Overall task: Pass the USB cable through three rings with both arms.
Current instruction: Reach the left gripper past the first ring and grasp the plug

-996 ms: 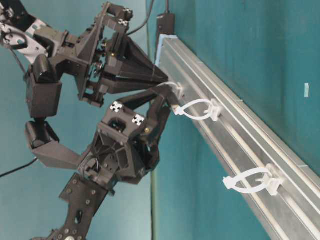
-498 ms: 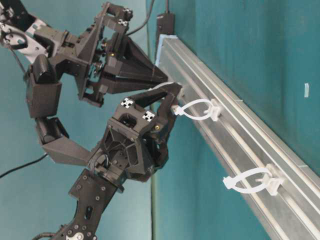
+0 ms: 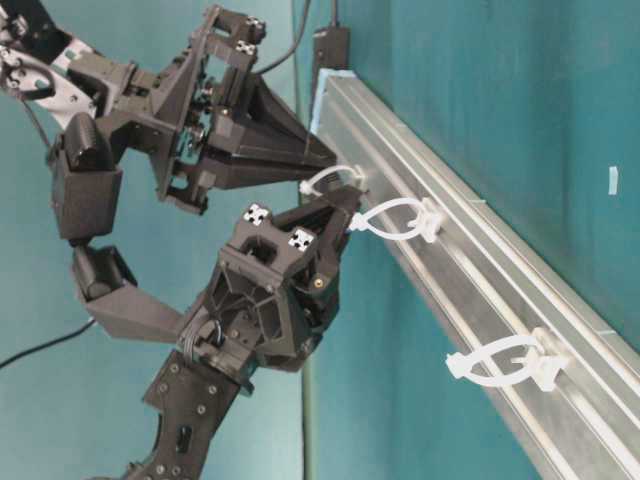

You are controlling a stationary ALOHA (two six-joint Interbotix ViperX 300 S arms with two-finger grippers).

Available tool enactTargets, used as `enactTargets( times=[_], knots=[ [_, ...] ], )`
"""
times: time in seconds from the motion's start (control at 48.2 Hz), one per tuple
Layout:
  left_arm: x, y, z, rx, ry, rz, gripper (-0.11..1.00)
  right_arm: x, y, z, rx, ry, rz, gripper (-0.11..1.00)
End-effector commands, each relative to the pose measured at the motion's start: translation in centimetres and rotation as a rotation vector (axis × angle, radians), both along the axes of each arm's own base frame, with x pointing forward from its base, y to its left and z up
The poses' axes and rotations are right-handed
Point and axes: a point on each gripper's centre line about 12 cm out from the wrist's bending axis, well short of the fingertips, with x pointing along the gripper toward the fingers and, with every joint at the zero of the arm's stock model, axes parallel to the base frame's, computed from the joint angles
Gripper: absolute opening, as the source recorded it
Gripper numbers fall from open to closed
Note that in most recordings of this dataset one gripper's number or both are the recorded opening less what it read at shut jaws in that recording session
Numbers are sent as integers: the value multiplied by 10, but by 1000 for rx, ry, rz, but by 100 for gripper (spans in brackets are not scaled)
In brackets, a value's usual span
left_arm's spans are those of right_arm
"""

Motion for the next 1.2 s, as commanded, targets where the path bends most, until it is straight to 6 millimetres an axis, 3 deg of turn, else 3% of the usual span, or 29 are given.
enactTargets(
  times=[0.0,0.685,0.83,1.037,1.182],
  knots=[
    [2,-5,20,19,-62,-16,9,3,2,2,4,-10,-10,9],
    [4,-6,25,19,-82,-17,9,-3,0,-6,-53,-74,-93,10],
    [4,-6,24,16,-81,-15,9,-2,1,-6,-32,-72,-138,27],
    [2,-7,28,-29,-86,8,9,-3,-1,0,-10,-92,-228,74],
    [-4,-8,26,-68,-66,26,9,-6,-3,7,-4,-121,-295,79]
  ],
)
